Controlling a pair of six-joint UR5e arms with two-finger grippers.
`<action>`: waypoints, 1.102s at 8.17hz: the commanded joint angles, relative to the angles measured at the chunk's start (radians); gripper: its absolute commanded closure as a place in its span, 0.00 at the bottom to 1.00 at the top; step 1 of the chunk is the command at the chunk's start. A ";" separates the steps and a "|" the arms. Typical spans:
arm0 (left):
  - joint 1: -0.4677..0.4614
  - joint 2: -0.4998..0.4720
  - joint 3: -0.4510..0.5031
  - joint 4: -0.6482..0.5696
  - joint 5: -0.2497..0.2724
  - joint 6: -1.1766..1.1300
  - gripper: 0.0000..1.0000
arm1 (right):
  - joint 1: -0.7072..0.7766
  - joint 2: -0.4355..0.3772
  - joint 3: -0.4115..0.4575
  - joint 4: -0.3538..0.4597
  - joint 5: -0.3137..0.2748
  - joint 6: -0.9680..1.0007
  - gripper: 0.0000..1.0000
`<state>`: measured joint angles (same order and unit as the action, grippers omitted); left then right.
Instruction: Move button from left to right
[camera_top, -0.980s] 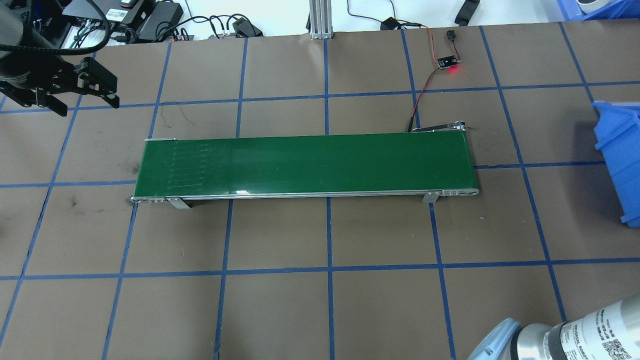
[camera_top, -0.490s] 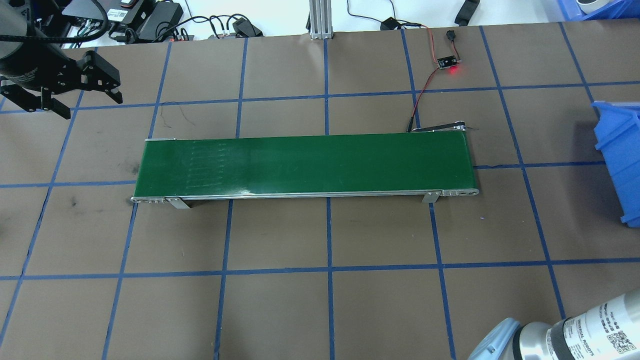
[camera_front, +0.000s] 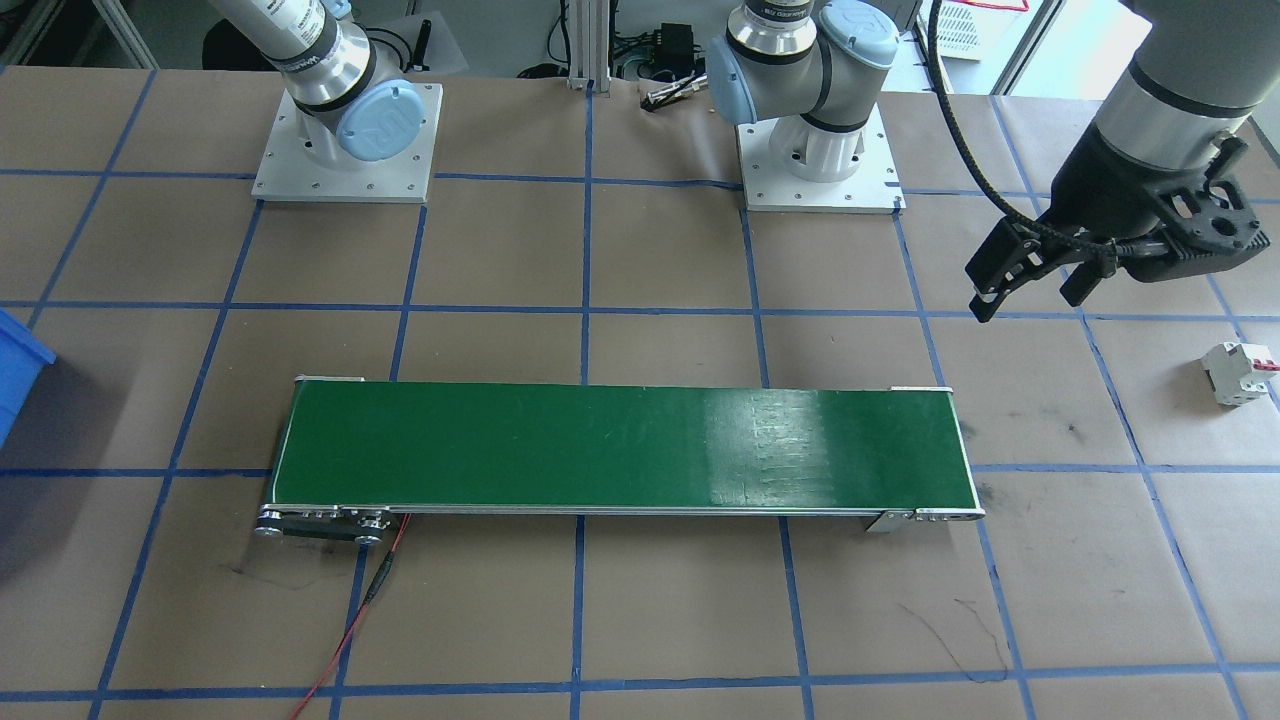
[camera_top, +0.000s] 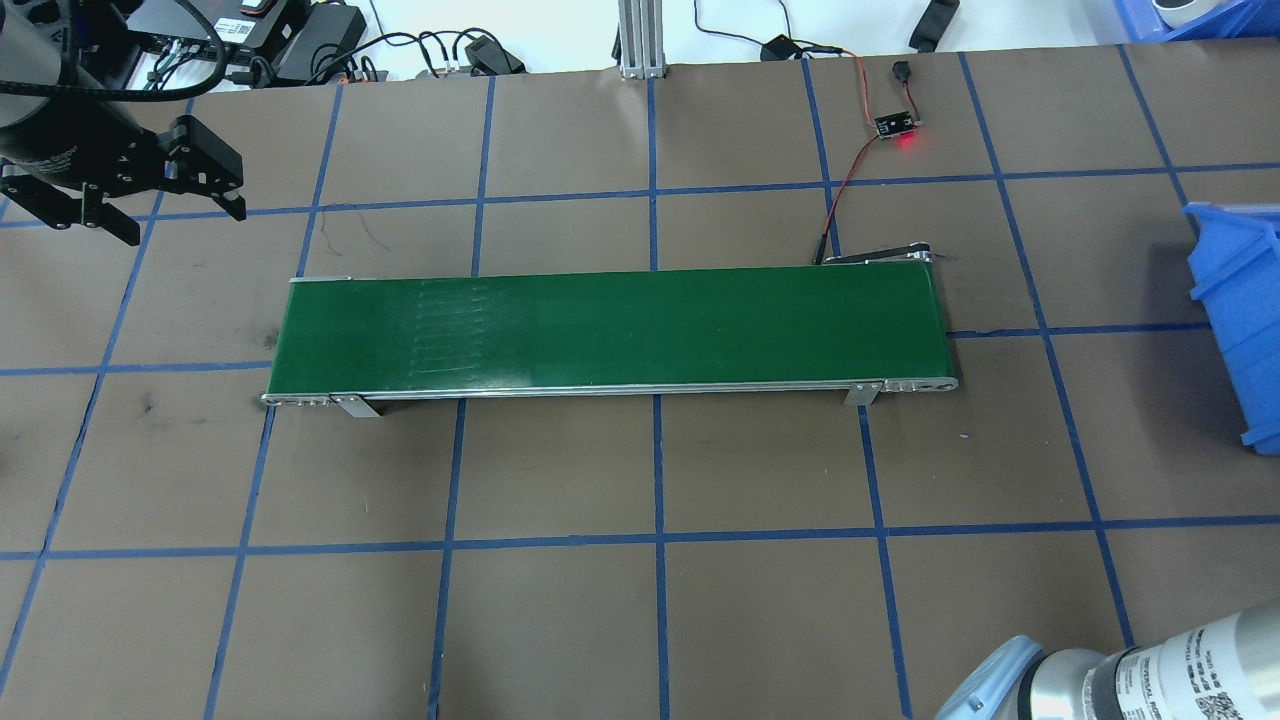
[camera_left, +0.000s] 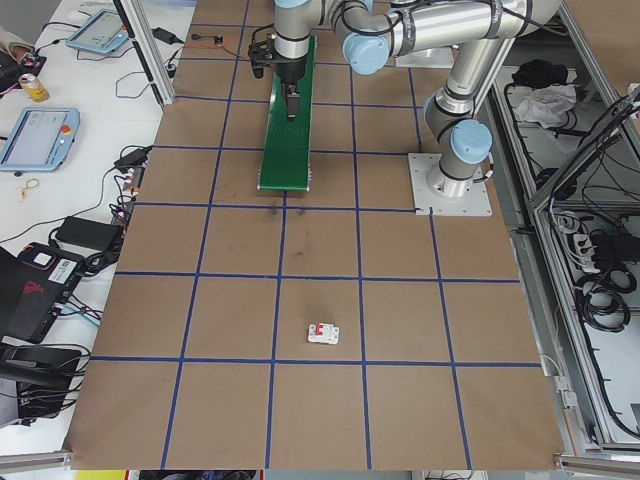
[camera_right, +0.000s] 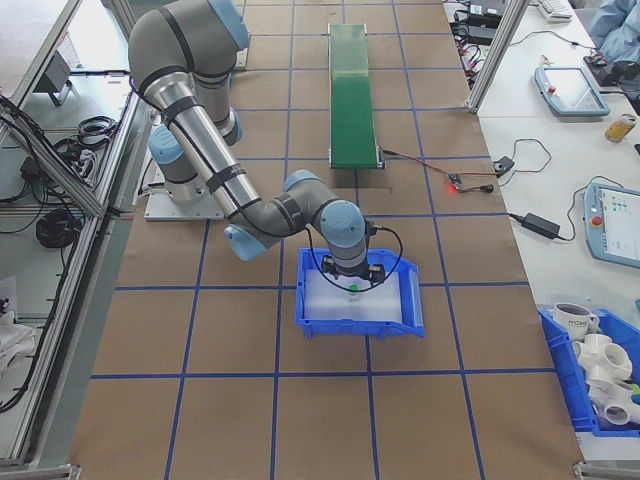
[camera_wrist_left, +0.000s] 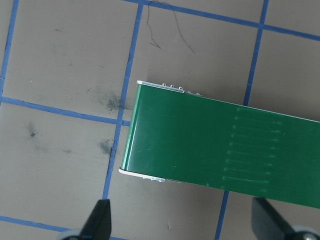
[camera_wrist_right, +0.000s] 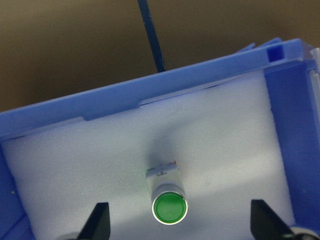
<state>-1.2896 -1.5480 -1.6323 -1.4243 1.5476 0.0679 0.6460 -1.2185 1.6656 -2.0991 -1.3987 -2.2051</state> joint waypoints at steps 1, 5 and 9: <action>-0.022 -0.009 -0.001 -0.004 0.000 0.016 0.00 | 0.009 -0.190 -0.010 0.147 -0.005 0.162 0.00; -0.161 -0.119 0.006 0.019 -0.001 0.015 0.00 | 0.371 -0.395 -0.023 0.338 -0.167 0.667 0.00; -0.197 -0.103 0.012 0.002 0.003 0.013 0.00 | 0.758 -0.400 -0.040 0.425 -0.192 1.348 0.00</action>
<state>-1.4806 -1.6482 -1.6243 -1.4272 1.5533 0.0770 1.2428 -1.6159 1.6299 -1.7179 -1.5874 -1.1684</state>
